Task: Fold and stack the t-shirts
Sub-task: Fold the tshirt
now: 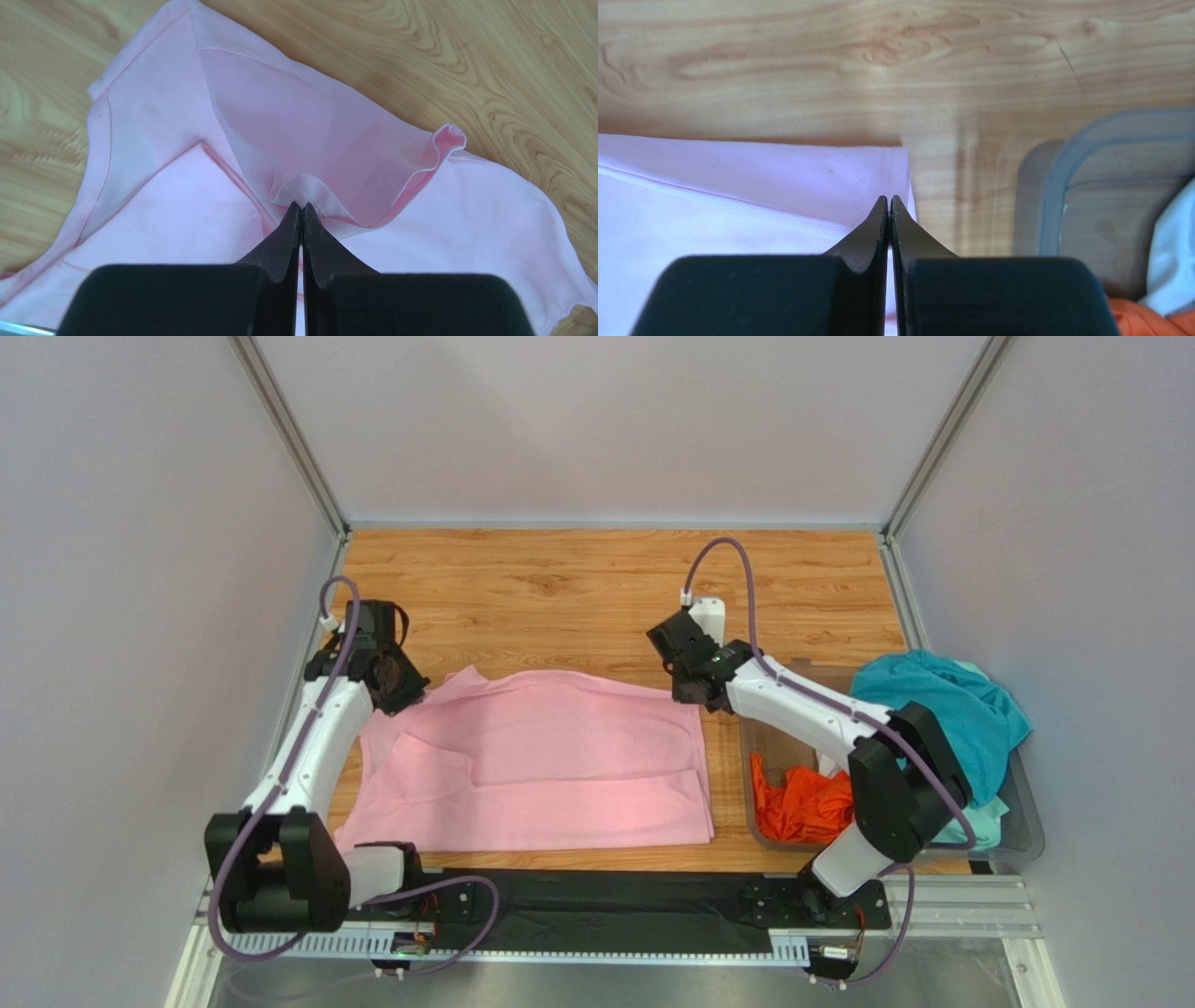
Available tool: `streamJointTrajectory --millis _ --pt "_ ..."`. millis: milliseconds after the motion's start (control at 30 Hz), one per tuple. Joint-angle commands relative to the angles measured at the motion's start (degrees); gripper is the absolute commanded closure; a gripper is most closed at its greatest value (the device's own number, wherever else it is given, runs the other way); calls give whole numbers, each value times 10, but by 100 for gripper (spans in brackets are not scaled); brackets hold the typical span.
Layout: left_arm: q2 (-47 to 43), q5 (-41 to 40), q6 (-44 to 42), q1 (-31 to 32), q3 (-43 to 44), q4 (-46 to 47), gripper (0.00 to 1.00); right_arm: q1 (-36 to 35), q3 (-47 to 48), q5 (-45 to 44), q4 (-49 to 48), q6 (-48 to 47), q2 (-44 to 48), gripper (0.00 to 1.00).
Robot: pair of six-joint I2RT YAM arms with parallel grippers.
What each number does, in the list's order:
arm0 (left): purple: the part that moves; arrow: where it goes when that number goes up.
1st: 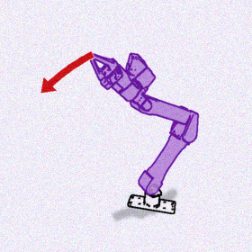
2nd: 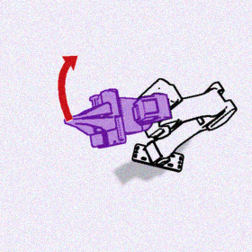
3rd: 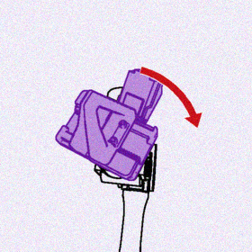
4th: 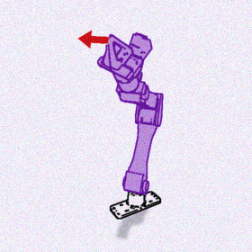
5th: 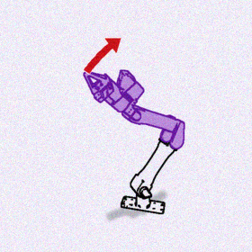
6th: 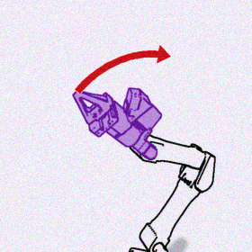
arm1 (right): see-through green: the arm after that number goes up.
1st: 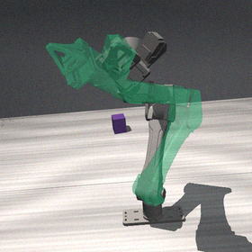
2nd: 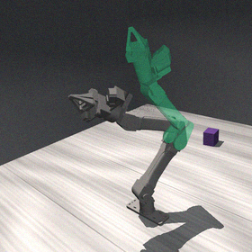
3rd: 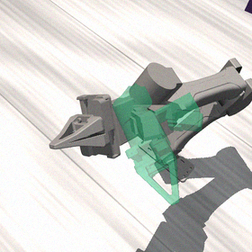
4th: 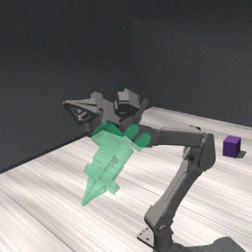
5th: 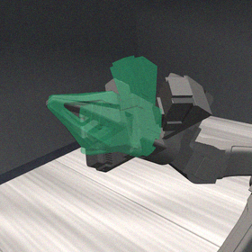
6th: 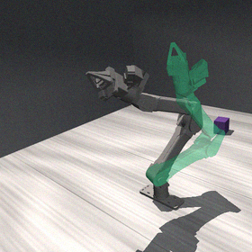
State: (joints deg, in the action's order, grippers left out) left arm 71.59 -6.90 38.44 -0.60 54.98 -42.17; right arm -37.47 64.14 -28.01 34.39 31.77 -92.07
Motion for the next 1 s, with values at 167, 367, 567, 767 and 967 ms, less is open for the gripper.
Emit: streamJointTrajectory --millis 167,367,567,767,967 --pt "-163 -84 78 1 -83 -55 100 -14 -79 -11 16 10 125 100" --pt "-248 -130 116 1 -132 -105 100 -15 -118 31 13 9 167 100" --pt "-295 -142 143 1 -185 -124 100 -16 -151 56 4 11 175 100" --pt "-311 -126 170 1 -230 -124 100 -18 -187 82 -9 25 174 96" --pt "-316 -140 219 1 -247 -143 68 -31 -207 133 3 29 182 78"
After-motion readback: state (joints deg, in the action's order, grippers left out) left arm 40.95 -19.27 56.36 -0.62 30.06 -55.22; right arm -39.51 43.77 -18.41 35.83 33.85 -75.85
